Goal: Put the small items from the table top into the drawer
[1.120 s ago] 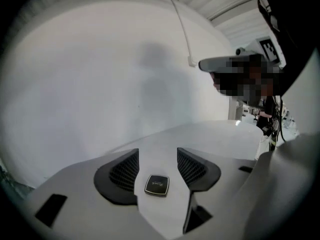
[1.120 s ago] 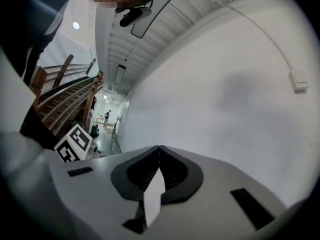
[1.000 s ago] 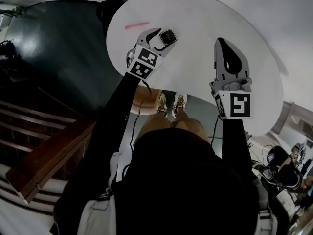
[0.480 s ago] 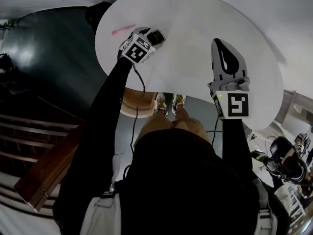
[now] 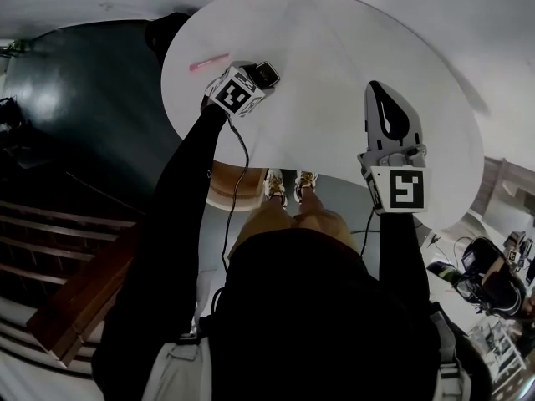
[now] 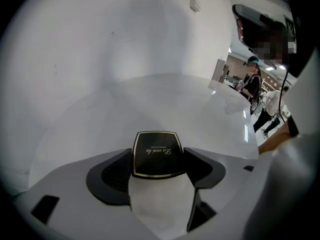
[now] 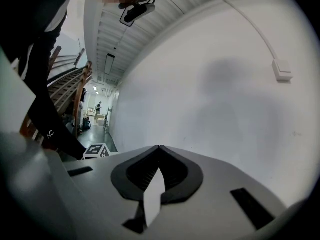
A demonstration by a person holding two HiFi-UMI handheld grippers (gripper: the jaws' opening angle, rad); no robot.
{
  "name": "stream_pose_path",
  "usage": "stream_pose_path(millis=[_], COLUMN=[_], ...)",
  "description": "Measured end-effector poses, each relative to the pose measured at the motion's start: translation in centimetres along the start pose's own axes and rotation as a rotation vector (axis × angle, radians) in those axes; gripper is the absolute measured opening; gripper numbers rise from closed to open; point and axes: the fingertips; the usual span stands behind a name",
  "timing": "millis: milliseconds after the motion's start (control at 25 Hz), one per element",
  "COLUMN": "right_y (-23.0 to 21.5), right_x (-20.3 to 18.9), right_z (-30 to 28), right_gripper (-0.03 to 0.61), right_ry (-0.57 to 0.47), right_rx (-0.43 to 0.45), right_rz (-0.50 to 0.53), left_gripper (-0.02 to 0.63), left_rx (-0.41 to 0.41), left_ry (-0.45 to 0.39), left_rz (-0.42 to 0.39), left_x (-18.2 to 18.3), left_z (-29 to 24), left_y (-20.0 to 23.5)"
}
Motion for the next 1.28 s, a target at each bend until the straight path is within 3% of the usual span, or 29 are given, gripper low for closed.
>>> stream_pose_path(millis=[120, 480, 680, 960, 1280], right_y=[0.0, 0.5, 3.7, 6.5, 8.3], right_x=[0.3, 2.0, 3.4, 5.4, 6.2], right_z=[-0.1, -0.1, -0.1, 0.1, 0.5], right_gripper=[0.026, 0.026, 0.026, 0.026, 0.026], right_ry=[-0.008, -0.079, -0.115, -0.169, -0.185], right_rx=[-0.003, 0.04, 0.089, 0.154, 0.203], right_rz=[0.004, -0.002, 0.015, 0.039, 0.06], left_gripper=[0.336, 0.336, 0.336, 0.336, 0.336], left_rx=[0.007, 0.095, 0.143, 0.264, 0.288], left_ry=[-0.06, -0.372, -0.494, -0.585, -0.648], left_rz=[0.045, 0.152, 0.197, 0.197, 0.24], left_x=[1.1, 7.2, 7.2, 7.1, 6.5], left_z=[1.5, 12.0, 18.1, 24.3, 26.7], left_y=[-1.1, -6.3, -9.2, -10.9, -11.5])
Point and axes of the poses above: the fingertips, and each gripper's own axes: z backward along the fingers, y to its left, x out of its top, and after that the axes turned 3 degrees about y, right-handed
